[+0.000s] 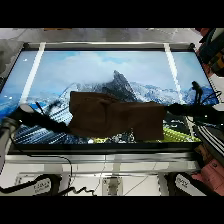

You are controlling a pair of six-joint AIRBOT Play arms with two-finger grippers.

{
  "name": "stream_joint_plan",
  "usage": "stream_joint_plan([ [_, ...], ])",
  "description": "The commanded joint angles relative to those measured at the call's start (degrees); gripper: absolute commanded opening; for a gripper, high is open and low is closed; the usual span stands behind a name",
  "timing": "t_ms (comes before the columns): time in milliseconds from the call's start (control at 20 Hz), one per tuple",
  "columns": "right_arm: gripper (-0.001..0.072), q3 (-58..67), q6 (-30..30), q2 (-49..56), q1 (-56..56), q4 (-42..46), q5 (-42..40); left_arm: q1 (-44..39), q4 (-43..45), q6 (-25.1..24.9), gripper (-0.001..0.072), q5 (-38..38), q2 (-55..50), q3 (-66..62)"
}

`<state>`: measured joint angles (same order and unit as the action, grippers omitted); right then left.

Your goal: Fold the clothes and pants, and hang the long-sleeved shirts on hangers.

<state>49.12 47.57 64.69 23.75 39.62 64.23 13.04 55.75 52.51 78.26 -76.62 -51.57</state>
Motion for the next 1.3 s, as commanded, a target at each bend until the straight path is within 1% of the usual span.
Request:
stream_joint_plan([
  [0, 0.0014, 5.7, 1.3, -6.7, 0.0, -0.5, 2.4, 0.4, -2.1, -0.3, 0.0015, 1.1, 4.5, -16.4],
  [150, 0.0014, 12.8, 4.5, -14.4, 0.0, -0.6, 2.6, 2.2, -4.5, -0.3, 0.0015, -1.7, 10.0, -28.9],
  [200, 0.0014, 15.3, 4.7, -16.8, 0.0, -0.6, 2.7, 3.1, -5.7, -0.3, 0.0015, -3.7, 12.1, -31.7],
  [300, 0.0014, 20.5, 6.3, -21.8, 0.0, -0.6, 2.6, 5.0, -6.5, -0.3, 0.0015, -10.2, 17.2, -35.6],
  [450, 0.0015, 28.7, 8.0, -28.5, 0.0, -0.6, 2.6, 8.4, -6.5, -0.3, 0.0015, -24.0, 26.9, -36.5],
  [550, 0.0015, 33.4, 9.9, -32.3, 0.0, -0.6, 1.7, 10.2, -6.5, -0.3, 0.0015, -31.1, 33.1, -36.5],
  [700, 0.0015, 39.3, 10.8, -37.3, 0.0, -0.5, -0.4, 10.7, -5.4, -0.3, 0.0015, -38.1, 40.9, -36.5],
  [850, 0.0015, 43.5, 10.9, -39.8, 0.1, -0.2, -5.1, 10.7, -2.5, -0.3, 0.0015, -43.7, 46.0, -36.5],
  [900, 0.0014, 44.1, 11.0, -39.9, 0.2, 0.4, -7.2, 10.7, -1.0, -0.3, 0.0015, -44.5, 46.7, -36.5],
  [1000, 0.0014, 44.0, 13.4, -38.6, 0.2, 4.0, -9.8, 10.7, 2.2, -0.2, 0.0015, -43.7, 46.2, -36.4],
  [1100, 0.0013, 43.5, 18.5, -34.1, 0.2, 8.3, -8.0, 10.7, 2.9, 0.2, 0.0015, -40.2, 43.4, -35.4],
  [1150, 0.0013, 42.9, 20.7, -31.0, 0.2, 8.5, -5.7, 10.6, 2.2, 0.8, 0.0015, -36.4, 41.3, -34.7],
  [1250, 0.0013, 41.4, 25.1, -22.8, 0.1, 6.0, 1.9, 10.6, -1.1, 0.8, 0.0015, -26.5, 34.7, -33.2],
])
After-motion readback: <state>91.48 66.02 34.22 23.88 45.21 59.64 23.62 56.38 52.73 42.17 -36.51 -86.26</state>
